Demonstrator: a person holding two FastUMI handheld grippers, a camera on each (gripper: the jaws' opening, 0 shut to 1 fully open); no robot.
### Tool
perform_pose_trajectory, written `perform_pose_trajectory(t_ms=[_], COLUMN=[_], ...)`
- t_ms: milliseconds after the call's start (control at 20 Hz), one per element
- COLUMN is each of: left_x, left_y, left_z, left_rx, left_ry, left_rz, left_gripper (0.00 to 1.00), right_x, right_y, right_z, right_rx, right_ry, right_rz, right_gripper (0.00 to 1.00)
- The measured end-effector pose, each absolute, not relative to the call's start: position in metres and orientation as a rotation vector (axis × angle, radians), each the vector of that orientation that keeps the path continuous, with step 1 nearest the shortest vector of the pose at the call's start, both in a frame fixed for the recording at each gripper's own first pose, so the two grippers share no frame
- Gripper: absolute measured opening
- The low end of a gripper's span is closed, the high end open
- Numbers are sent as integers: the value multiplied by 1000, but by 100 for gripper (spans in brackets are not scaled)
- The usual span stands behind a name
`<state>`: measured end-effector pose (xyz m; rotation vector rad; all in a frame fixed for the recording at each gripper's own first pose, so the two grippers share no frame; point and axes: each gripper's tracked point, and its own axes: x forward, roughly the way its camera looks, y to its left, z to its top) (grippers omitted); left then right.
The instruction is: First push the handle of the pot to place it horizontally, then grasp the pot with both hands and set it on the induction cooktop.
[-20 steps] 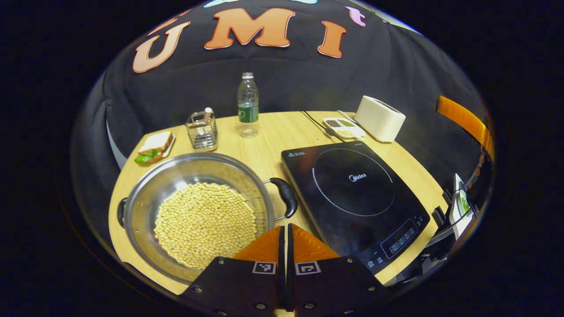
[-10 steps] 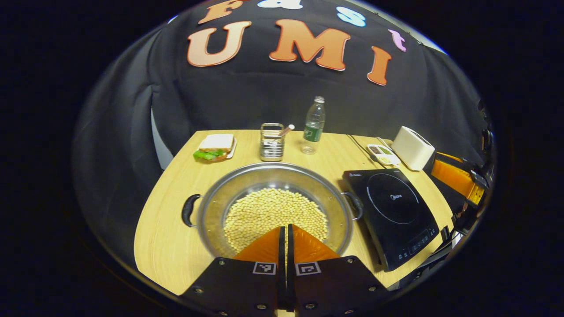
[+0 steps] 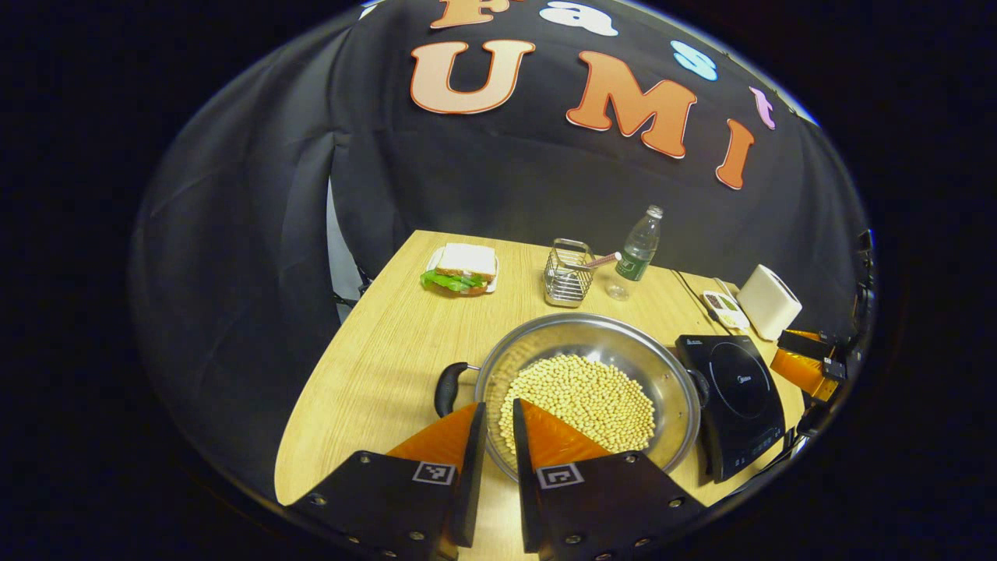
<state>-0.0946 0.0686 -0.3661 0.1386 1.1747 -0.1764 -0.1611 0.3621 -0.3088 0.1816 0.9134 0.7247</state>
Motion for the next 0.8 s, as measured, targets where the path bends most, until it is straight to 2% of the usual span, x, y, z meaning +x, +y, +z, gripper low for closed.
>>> perform_pose_trajectory(t_ms=[50, 150, 250, 300, 400, 800], left_x=[-96, -91, -86, -82, -76, -72], left_y=[68, 72, 79, 83, 90, 108], left_z=[-370, -376, -383, -386, -396, -431], left_rx=[137, 141, 173, 195, 236, 323], left_ry=[1186, 1187, 1187, 1184, 1189, 1205], left_rz=[-192, -217, -227, -228, -229, -219], left_gripper=[27, 53, 74, 74, 90, 91], right_x=[-164, -168, -172, -173, -178, -194], right_y=[366, 378, 389, 394, 404, 429], right_z=[-313, -321, -330, -333, -342, -378], right_rx=[180, 164, 148, 144, 131, 111], right_ry=[932, 965, 994, 1007, 1036, 1170], right_rz=[729, 737, 741, 743, 741, 681], right_gripper=[96, 96, 96, 96, 96, 95])
